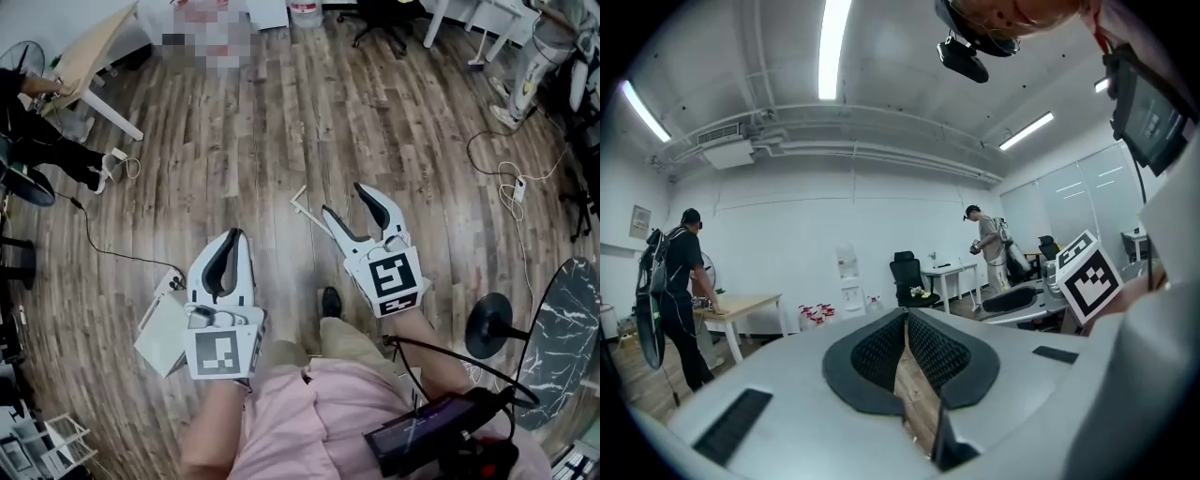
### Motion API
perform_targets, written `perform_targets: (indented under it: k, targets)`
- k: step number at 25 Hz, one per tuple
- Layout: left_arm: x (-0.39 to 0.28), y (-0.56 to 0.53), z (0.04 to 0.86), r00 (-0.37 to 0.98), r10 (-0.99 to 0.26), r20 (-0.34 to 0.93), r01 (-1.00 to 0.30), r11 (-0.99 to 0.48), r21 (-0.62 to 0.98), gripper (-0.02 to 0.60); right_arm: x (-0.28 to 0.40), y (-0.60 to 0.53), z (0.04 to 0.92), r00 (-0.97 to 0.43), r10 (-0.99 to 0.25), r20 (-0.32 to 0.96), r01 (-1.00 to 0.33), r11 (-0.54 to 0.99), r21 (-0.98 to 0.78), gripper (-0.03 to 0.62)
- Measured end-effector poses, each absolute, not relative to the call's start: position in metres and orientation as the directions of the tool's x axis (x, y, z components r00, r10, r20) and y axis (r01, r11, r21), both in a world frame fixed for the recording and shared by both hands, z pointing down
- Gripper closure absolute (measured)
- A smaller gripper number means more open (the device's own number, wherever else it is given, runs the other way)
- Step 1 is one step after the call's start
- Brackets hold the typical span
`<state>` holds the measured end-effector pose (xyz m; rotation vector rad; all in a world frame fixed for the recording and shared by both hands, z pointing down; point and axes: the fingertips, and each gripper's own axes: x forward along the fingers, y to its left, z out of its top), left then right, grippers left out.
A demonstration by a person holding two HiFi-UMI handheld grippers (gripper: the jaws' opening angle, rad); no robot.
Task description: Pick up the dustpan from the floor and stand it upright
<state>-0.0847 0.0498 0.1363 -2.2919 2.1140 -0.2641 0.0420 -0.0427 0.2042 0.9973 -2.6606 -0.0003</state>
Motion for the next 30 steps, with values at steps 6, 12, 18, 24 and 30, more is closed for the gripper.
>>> perform_targets:
  k: [6, 12, 18, 24, 30]
  targets:
    - [-0.097, 0.017, 0.141, 0.032, -0.992, 0.119, -0.995, -0.043, -0.089, 0.559, 0.024, -0.092, 0.199, -0.734, -0.630, 0.255, -0.619, 0.774, 0.133, 0.344]
    - [-0.138, -0.013, 0.170, 0.022, -0.987, 0.157, -0.999, -0.029, -0.044, 0.560, -0.006, -0.124, 0.226, -0.723, -0.620, 0.304, -0.609, 0.780, 0.143, 0.347]
    - [-0.184, -0.053, 0.219, 0.066, -0.977, 0.205, -0.998, -0.066, 0.009, 0.560, -0.049, -0.156, 0.269, -0.710, -0.618, 0.336, -0.607, 0.780, 0.152, 0.382]
    - [-0.216, -0.087, 0.278, 0.099, -0.958, 0.269, -0.995, -0.089, 0.047, 0.560, -0.086, -0.183, 0.337, -0.714, -0.549, 0.434, -0.552, 0.823, 0.132, 0.375]
    - [-0.228, -0.114, 0.353, 0.141, -0.932, 0.333, -0.989, -0.122, 0.078, 0.560, -0.111, -0.205, 0.422, -0.690, -0.505, 0.519, -0.528, 0.841, 0.116, 0.375]
